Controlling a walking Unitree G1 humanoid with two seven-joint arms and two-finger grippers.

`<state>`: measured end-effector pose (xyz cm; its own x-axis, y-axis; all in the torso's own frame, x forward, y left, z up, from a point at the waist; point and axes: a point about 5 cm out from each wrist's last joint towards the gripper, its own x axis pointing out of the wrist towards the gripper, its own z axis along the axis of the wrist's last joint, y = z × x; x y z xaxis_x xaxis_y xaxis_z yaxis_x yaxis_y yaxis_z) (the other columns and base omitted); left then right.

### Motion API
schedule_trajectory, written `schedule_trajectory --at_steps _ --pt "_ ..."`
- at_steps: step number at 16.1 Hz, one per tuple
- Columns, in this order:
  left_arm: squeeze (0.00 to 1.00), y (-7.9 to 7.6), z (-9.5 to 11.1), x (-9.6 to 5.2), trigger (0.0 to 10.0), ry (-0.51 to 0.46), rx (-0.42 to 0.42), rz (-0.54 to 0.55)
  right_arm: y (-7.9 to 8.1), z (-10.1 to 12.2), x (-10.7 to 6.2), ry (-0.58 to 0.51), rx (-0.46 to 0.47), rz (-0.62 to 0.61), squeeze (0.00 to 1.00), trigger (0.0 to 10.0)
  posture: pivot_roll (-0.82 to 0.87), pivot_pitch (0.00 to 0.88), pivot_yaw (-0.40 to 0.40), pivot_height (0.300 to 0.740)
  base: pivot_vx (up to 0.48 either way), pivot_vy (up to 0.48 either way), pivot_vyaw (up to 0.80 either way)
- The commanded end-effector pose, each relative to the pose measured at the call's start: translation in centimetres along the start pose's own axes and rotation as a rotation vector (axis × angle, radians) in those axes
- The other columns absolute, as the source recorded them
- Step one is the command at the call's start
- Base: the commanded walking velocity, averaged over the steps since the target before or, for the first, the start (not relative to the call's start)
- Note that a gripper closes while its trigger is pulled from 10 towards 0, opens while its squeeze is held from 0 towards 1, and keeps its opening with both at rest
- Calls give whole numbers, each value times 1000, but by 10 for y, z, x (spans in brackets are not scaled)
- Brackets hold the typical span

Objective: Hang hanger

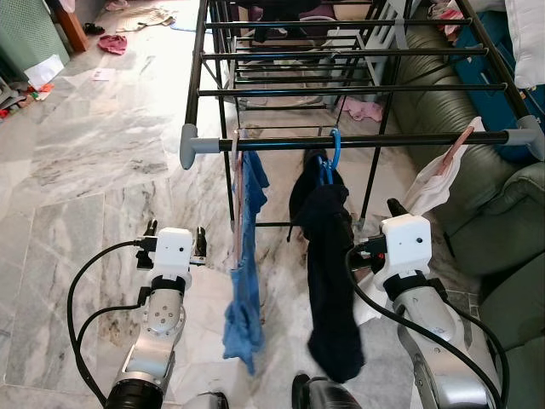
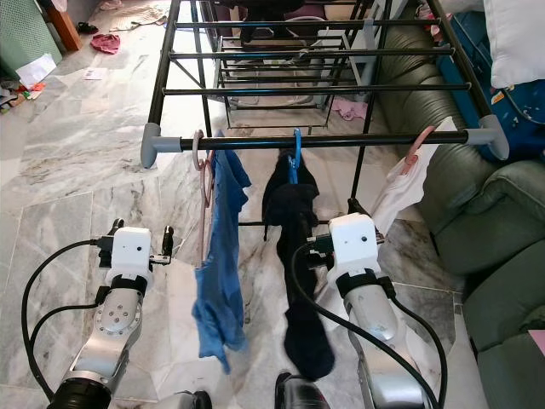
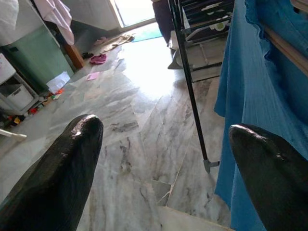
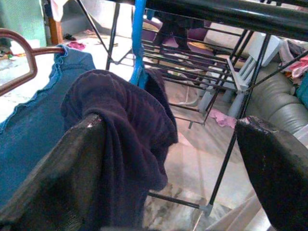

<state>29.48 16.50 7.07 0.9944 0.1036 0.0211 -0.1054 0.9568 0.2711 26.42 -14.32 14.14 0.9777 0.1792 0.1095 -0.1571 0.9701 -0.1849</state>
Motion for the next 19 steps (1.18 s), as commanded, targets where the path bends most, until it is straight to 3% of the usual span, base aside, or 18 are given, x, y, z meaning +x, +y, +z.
schedule_trajectory --at_steps 1,10,19 --pt "0 -1 -1 -1 10000 12 9 -11 0 -3 -2 11 11 -16 0 10000 -141 135 19 740 0 0 0" --pt "0 -5 7 9 10000 -5 16 -46 1 -9 -3 30 59 -55 0 10000 -153 131 60 740 -223 0 0" --pt "0 -8 4 3 10000 2 20 -74 8 -12 -13 59 73 -53 0 10000 -159 177 63 740 -264 0 0"
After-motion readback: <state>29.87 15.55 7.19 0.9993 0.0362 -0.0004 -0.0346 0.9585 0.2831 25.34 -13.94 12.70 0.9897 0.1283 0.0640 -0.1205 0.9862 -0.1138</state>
